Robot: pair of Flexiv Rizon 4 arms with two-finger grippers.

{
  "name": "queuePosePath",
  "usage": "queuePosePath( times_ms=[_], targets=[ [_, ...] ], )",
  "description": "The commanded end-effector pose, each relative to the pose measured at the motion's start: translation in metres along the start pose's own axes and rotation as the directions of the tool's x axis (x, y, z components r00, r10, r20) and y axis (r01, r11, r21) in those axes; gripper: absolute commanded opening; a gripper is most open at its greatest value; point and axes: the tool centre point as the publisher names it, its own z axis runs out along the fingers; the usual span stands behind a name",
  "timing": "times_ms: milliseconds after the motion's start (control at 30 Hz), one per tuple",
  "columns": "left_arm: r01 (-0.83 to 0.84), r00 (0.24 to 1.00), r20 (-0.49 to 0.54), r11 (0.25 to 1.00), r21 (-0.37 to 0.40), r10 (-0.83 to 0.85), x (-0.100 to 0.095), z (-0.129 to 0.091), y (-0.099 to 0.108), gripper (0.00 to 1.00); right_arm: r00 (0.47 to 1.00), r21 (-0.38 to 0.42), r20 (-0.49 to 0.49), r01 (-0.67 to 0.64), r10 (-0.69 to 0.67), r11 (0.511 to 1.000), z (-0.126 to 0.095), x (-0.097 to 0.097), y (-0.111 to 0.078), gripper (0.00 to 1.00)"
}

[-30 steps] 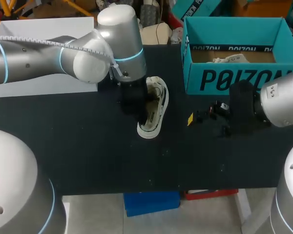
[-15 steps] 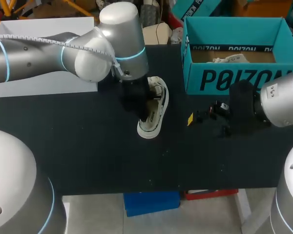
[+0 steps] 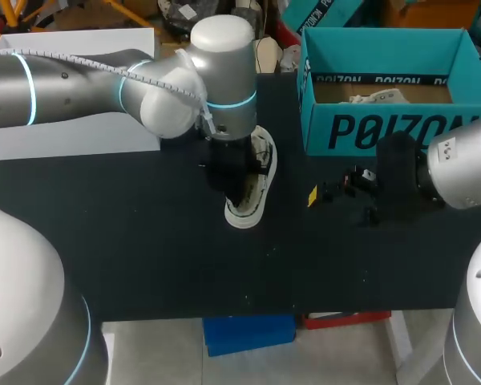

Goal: Take the shoe out of the shoebox, open the shoe tongue, remove and reinsert the insole, then place the shoe into the shoebox

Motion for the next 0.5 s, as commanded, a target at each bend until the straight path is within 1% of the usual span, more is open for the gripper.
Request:
queuePosePath(
  times_ms=[33,133,267,400,433,500],
  targets=[
    [-0.001,1.000,-0.002,1.000,0.014,0.001,-0.007,0.012,0.003,0.00,1.000,0.001,0.002,-0.001,0.001,1.000,0.000,0.001,0.000,1.00],
    [0.003,1.000,0.017,1.000,0.020,-0.004,-0.009,0.010,0.002,0.00,1.000,0.001,0.002,-0.001,0.001,1.000,0.000,0.001,0.000,1.00],
    [0.022,0.998,0.056,1.000,0.019,-0.023,-0.009,-0.007,-0.001,0.00,1.000,0.001,0.002,-0.001,0.001,1.000,0.000,0.001,0.000,1.00],
    [0.068,0.991,0.113,0.997,0.025,-0.071,-0.008,-0.036,-0.003,0.00,1.000,0.001,0.002,-0.001,0.001,1.000,0.000,0.001,0.000,1.00],
    [0.089,0.987,0.134,0.995,0.038,-0.093,-0.008,-0.044,-0.005,0.00,1.000,0.001,0.002,-0.001,0.001,1.000,0.000,0.001,0.000,1.00],
    [0.091,0.984,0.155,0.996,0.017,-0.093,-0.007,-0.060,-0.005,0.00,1.000,0.001,0.002,-0.001,0.001,1.000,0.000,0.001,0.000,1.00]
  ],
)
